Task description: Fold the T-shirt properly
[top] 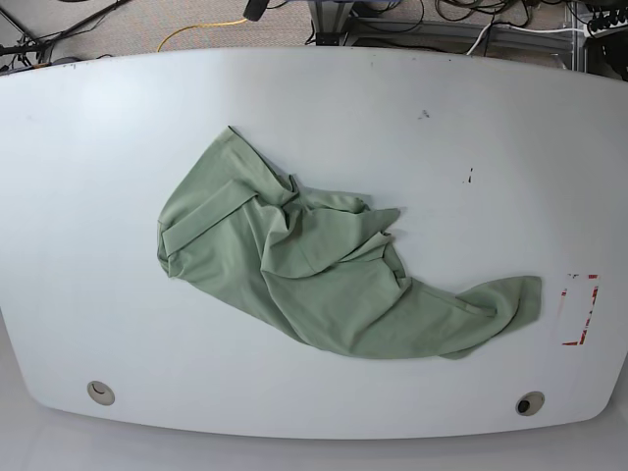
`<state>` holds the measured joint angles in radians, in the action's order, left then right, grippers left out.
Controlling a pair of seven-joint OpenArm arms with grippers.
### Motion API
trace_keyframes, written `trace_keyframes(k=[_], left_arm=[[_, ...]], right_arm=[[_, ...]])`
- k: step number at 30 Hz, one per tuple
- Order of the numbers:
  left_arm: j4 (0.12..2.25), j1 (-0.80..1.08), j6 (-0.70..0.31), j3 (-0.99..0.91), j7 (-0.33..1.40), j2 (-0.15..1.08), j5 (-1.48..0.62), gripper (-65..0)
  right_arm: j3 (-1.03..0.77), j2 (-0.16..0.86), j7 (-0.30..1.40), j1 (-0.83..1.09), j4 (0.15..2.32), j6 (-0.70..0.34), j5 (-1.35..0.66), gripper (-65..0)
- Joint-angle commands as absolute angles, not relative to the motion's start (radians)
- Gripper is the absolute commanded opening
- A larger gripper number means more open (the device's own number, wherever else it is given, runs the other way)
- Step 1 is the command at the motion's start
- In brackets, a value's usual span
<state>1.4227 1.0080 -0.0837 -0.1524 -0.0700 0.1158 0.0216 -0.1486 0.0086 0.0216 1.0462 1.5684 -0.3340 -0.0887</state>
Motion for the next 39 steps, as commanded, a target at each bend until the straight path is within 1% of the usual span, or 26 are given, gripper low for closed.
trace_keyframes(k=[1, 3, 4, 6, 10, 16, 21, 25, 31, 37, 39], left_arm=[[1.483, 1.055, -0.082, -0.168, -0.091, 0.120, 0.018, -22.6], [1.527, 1.086, -0.084, -0.185, -0.093, 0.120, 0.018, -23.3], [1.552, 1.099, -0.084, -0.189, -0.093, 0.122, 0.018, -23.6], [1.606, 1.122, -0.085, -0.194, -0.094, 0.127, 0.016, -23.5], [1.673, 1.153, -0.085, -0.223, -0.094, 0.137, 0.016, -23.2], [1.778, 1.175, -0.085, -0.285, -0.091, 0.140, -0.076, -22.9], [1.854, 1.193, -0.085, -0.334, -0.091, 0.143, -0.163, -22.9], [1.897, 1.185, -0.087, -0.369, -0.090, 0.143, -0.179, -22.8], [1.903, 1.164, -0.087, -0.369, -0.091, 0.137, -0.179, -22.8], [1.896, 1.099, -0.087, -0.369, -0.091, 0.130, -0.179, -22.8], [1.896, 1.082, -0.087, -0.369, -0.091, 0.116, -0.177, -22.8]], right_arm=[[-0.150, 0.010, 0.002, 1.112, 1.623, -0.335, -0.137, -43.3], [-0.150, 0.013, 0.002, 1.145, 1.656, -0.335, -0.188, -43.1], [-0.150, 0.015, 0.002, 1.162, 1.679, -0.335, -0.209, -41.9], [-0.151, 0.024, 0.002, 1.198, 1.745, -0.335, -0.243, -36.8], [-0.151, 0.024, 0.002, 1.244, 1.830, -0.335, -0.278, -30.6], [-0.156, 0.025, 0.002, 1.264, 1.937, -0.335, -0.305, -30.6], [-0.206, 0.021, 0.002, 1.245, 1.975, -0.335, -0.305, -30.4], [-0.223, 0.024, 0.002, 1.193, 1.994, -0.338, -0.335, -30.3], [-0.260, 0.027, 0.002, 1.095, 1.994, -0.346, -0.374, -30.3], [-0.271, 0.031, 0.005, 0.967, 1.994, -0.410, -0.372, -30.3], [-0.265, 0.054, 0.030, 0.929, 1.994, -0.421, -0.372, -30.3]])
